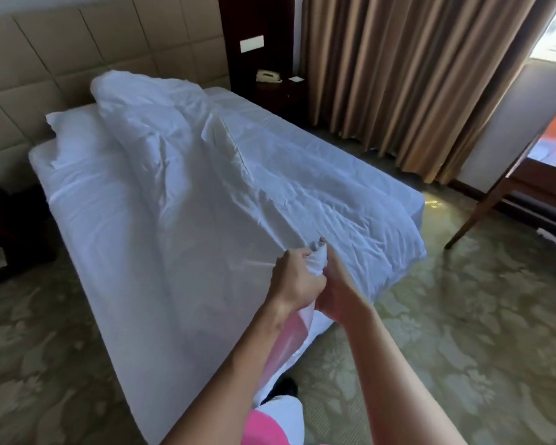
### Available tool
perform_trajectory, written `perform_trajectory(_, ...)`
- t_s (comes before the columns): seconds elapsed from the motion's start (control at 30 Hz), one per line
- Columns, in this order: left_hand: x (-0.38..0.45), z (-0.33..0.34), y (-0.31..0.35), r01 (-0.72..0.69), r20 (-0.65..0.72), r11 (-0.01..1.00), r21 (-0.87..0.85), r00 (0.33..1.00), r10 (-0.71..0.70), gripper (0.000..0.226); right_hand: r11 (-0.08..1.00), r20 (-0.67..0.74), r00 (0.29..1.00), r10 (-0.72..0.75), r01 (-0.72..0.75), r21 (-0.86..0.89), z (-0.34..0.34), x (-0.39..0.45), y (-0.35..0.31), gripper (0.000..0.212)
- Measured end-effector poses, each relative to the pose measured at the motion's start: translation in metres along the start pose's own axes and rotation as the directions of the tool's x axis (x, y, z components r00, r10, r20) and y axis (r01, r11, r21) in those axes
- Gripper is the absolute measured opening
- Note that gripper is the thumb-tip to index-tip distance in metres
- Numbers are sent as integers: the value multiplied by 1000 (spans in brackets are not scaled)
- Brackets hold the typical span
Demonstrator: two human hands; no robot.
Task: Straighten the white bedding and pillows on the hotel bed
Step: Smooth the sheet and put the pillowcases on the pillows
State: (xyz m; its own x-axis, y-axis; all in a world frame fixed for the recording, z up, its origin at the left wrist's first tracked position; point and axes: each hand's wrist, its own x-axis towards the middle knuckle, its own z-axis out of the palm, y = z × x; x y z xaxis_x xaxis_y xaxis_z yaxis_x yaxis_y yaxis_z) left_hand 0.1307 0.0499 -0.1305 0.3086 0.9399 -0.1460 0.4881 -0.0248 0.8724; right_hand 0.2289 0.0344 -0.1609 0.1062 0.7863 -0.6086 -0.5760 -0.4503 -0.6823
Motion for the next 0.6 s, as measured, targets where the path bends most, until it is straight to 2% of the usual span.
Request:
perform_trajectory(0.07, 16, 24, 7, -3, 51, 992, -123, 999, 10, 14, 998, 23, 999, -36, 35, 49, -18, 6, -20, 43)
perform_trajectory(0.13, 37, 47, 18, 5, 126, 983, -184, 992, 19, 23, 994, 42, 999, -8, 3, 108, -38, 10, -45, 44)
perform_trajectory(0.27, 90, 97, 49, 31, 275, 966, -255, 961, 41, 22, 981, 22, 999, 23, -27, 194, -88, 33, -99, 50)
perform_trajectory(0.4, 153, 163, 97, 30, 301, 956, -293, 952, 62, 29, 977, -39, 999, -28, 36, 212, -142, 62, -165, 51)
perform_trajectory(0.5, 196, 198, 139, 6, 327, 949, -316, 939, 103, 28, 974, -21, 997, -72, 75, 212, -181, 80, -221, 48)
perform_trajectory(0.6, 226, 210, 171, -6, 320, 924, -381, 937, 138, 22, 980, 2, 996, -84, 83, 182, -201, 101, -265, 58)
